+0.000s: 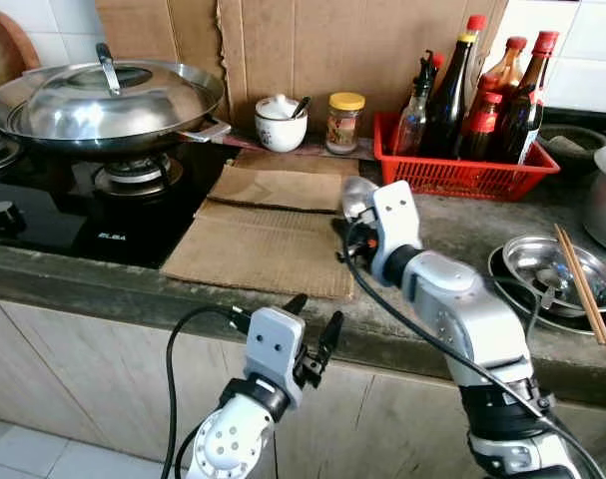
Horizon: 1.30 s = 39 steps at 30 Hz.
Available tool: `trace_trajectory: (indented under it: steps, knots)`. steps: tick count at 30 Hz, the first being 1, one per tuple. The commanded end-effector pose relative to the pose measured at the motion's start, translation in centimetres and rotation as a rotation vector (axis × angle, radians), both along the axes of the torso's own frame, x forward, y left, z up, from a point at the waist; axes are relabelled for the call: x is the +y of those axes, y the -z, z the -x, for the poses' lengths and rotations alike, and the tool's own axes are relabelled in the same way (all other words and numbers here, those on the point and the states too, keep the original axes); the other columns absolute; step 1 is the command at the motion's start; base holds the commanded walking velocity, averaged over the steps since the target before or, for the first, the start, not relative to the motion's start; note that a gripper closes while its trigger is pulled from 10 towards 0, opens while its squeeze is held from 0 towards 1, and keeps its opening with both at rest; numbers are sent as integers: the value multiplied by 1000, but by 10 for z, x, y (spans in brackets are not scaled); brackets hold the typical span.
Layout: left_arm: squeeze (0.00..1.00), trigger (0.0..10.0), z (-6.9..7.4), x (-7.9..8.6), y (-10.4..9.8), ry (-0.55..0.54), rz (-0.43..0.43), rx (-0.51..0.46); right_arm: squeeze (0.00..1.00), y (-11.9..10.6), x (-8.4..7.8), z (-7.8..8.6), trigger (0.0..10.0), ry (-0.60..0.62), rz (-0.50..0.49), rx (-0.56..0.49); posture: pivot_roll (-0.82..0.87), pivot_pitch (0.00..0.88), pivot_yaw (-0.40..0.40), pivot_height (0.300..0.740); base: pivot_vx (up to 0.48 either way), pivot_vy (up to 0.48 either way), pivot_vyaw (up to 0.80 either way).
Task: Kitchen organization
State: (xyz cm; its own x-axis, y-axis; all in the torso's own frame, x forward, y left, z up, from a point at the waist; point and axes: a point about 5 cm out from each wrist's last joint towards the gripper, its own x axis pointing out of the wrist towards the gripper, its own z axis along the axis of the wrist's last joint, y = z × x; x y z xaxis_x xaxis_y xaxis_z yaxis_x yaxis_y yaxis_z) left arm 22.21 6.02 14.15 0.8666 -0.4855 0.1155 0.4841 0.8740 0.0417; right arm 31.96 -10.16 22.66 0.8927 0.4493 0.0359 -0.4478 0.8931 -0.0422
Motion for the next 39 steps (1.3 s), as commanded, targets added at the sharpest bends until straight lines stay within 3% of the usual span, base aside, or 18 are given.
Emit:
trace_trajectory:
  steps: [1,4,9,20,21,22,23,39]
  knots:
    - [0,10000,-2,-1,0,0,-11,-9,0,-12,-4,6,0,39,-42,-92,10,0,-36,740,0,0,0]
    - [0,10000,-2,-1,0,0,-11,-9,0,-12,-4,6,0,39,-42,-92,10,0,-36,740,0,0,0]
    - [0,10000,-7,4,-3,-14,-38,-36,0,-26,-1,35,0,130,-149,-312,6,0,-13,740,0,0,0]
    - [0,10000,-8,4,-4,-7,-30,-40,0,-20,-1,43,0,155,-174,-342,8,0,-5,740,-44,0,0]
    - [0,10000,-8,4,-4,-7,-31,-42,0,-19,0,44,2588,157,-170,-346,8,0,-5,740,-289,0,0]
    - [0,10000,-8,4,-4,-7,-32,-43,0,-18,0,45,2588,159,-168,-349,8,0,-5,740,-289,0,0]
    - [0,10000,-8,4,-5,-8,-35,-45,0,-16,1,46,10000,159,-163,-348,9,0,-5,740,-304,0,0]
    - [0,10000,-7,4,-4,-5,-40,-49,0,-14,7,50,10000,36,-91,-381,8,0,-9,740,-354,0,0]
